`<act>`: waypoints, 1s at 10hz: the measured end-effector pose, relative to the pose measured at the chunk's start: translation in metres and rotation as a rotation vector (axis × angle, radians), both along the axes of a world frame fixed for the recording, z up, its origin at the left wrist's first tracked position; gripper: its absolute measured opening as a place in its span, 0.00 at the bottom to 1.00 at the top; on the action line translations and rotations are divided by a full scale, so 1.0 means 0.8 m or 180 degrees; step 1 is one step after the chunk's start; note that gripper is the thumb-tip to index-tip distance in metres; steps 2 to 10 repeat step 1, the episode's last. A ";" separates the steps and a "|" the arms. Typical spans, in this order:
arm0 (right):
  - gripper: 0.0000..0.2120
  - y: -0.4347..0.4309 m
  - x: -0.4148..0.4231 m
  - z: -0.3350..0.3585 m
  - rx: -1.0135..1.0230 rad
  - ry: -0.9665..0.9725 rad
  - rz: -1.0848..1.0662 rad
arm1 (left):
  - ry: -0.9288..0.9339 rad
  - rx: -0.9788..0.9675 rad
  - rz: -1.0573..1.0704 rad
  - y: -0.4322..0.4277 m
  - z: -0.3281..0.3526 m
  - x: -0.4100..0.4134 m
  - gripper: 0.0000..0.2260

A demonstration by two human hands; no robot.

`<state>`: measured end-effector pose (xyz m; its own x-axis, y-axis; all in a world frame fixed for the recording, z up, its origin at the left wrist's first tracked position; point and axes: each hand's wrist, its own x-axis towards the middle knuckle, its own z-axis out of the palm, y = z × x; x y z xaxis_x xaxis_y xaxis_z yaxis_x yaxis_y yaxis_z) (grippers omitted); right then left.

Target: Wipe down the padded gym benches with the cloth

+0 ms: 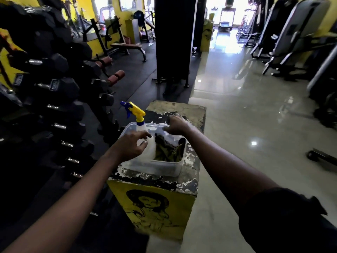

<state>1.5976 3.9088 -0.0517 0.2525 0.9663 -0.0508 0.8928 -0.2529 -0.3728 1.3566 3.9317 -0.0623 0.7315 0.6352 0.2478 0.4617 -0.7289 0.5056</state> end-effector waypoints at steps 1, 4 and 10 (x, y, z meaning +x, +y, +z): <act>0.11 -0.022 0.020 0.016 0.0141 -0.0018 -0.0164 | -0.0053 -0.0151 -0.0216 -0.007 -0.005 0.026 0.13; 0.11 -0.022 0.020 0.016 0.0141 -0.0018 -0.0164 | -0.0053 -0.0151 -0.0216 -0.007 -0.005 0.026 0.13; 0.11 -0.022 0.020 0.016 0.0141 -0.0018 -0.0164 | -0.0053 -0.0151 -0.0216 -0.007 -0.005 0.026 0.13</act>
